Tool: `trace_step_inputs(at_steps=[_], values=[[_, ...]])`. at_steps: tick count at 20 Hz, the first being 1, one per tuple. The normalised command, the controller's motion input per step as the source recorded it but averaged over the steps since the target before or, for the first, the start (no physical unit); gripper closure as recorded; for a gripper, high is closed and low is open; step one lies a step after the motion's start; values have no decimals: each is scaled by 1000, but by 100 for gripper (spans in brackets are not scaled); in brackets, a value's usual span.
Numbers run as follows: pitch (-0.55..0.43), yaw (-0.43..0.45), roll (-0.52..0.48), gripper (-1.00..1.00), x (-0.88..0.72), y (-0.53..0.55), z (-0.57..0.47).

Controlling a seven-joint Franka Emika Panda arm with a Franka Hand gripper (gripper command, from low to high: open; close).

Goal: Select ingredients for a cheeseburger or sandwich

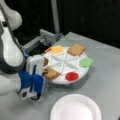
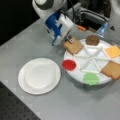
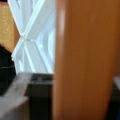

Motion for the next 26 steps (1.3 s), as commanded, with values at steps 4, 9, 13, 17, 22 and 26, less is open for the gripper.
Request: trace_step_inputs(at_steps=[4, 9, 13, 17, 22, 26], values=[[63, 14, 98, 100, 206, -244, 98], [166, 28, 59, 100, 207, -264, 310], [191, 117, 13, 100, 188, -186, 297], [257, 279, -132, 100, 337, -191, 210], [171, 352, -227, 100, 668, -251, 189], [81, 381, -331, 100, 873, -375, -94]])
